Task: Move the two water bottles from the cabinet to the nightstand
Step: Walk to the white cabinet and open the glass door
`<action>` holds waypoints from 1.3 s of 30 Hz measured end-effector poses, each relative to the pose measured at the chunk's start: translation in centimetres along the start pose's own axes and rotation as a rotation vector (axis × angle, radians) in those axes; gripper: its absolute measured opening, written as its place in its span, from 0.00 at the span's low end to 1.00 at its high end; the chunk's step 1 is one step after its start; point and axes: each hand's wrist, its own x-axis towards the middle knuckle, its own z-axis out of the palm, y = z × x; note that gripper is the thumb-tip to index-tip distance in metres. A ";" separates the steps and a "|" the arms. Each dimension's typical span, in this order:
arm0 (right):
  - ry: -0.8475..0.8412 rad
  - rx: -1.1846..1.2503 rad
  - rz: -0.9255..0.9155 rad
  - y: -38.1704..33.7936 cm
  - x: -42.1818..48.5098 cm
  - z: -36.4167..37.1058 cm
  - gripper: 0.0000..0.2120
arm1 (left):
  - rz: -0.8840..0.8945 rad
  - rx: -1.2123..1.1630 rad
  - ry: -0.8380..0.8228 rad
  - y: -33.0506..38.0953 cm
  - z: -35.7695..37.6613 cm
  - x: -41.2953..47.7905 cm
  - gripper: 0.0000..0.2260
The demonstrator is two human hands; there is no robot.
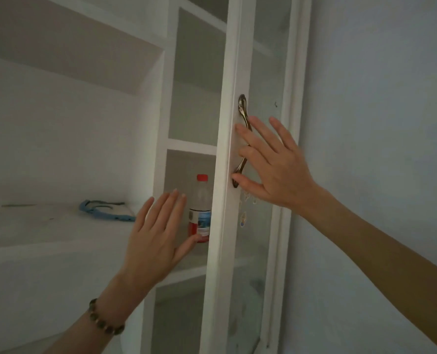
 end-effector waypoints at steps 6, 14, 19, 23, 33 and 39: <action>-0.085 -0.024 0.094 2.4 -2.7 -5.4 0.24 | 0.064 -0.156 0.027 5.3 0.2 1.2 0.32; -0.409 -0.167 0.292 6.1 -6.9 -13.3 0.29 | 0.178 -0.352 0.123 12.1 -0.1 2.8 0.31; -0.611 -0.155 0.474 8.5 -10.0 -16.8 0.31 | 0.243 -0.462 0.167 16.4 0.6 3.9 0.30; -0.684 -0.238 0.541 9.7 -12.2 -18.0 0.31 | 0.286 -0.544 0.191 19.9 1.4 4.7 0.29; -0.832 -0.412 0.584 12.0 -15.6 -18.7 0.32 | 0.366 -0.633 0.122 25.5 4.0 5.1 0.29; -0.896 -0.478 0.615 13.6 -17.7 -18.5 0.31 | 0.371 -0.632 0.116 26.7 5.6 5.4 0.29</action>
